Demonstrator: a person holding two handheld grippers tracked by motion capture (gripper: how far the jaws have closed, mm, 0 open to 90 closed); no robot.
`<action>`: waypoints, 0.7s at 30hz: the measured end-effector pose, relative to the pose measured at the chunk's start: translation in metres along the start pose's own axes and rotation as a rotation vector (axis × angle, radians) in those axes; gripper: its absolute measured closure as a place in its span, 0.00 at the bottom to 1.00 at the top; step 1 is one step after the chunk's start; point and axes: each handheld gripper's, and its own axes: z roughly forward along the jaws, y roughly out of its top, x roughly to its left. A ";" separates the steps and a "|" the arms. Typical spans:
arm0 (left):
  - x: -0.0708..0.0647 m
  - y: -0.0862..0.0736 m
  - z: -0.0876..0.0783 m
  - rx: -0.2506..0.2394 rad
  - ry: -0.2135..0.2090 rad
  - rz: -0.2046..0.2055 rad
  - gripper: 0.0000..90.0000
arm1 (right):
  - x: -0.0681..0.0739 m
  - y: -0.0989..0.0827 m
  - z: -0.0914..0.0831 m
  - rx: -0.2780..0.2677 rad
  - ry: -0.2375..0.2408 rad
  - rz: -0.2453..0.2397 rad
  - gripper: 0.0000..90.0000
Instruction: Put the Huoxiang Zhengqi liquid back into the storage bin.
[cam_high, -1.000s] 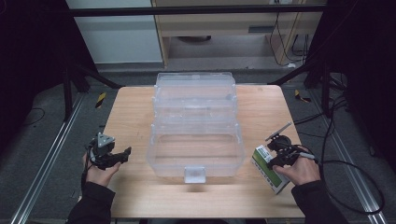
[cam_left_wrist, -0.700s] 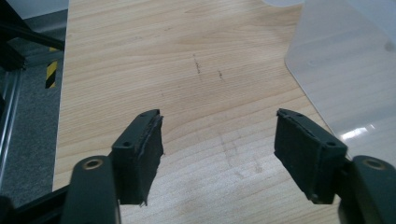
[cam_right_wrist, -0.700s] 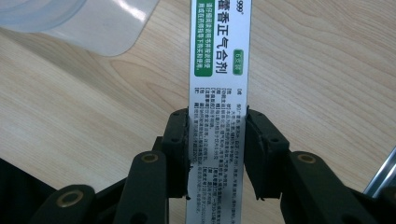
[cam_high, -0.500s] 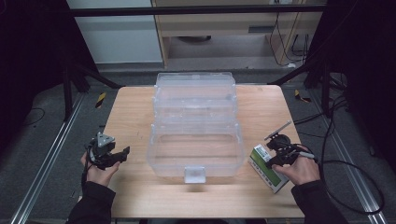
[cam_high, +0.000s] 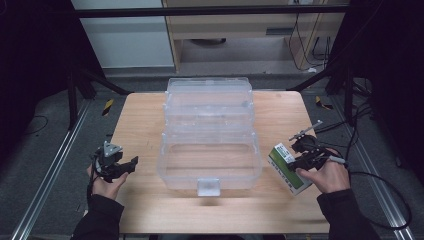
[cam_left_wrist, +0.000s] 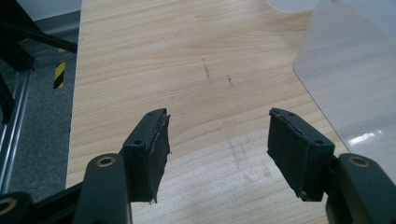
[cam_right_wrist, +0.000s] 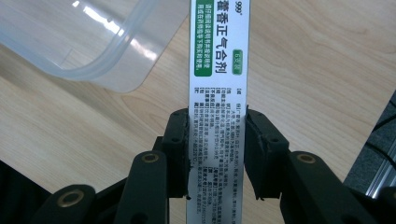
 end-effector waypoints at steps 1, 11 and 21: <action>0.000 0.000 0.000 -0.004 0.007 -0.004 0.40 | 0.000 0.001 -0.002 -0.005 -0.004 -0.001 0.71; 0.000 -0.001 0.000 -0.004 0.003 -0.013 0.37 | -0.004 0.004 -0.021 -0.084 -0.017 0.011 0.71; 0.000 -0.001 0.001 0.003 0.000 -0.013 0.36 | -0.006 0.009 -0.041 -0.177 -0.035 0.001 0.71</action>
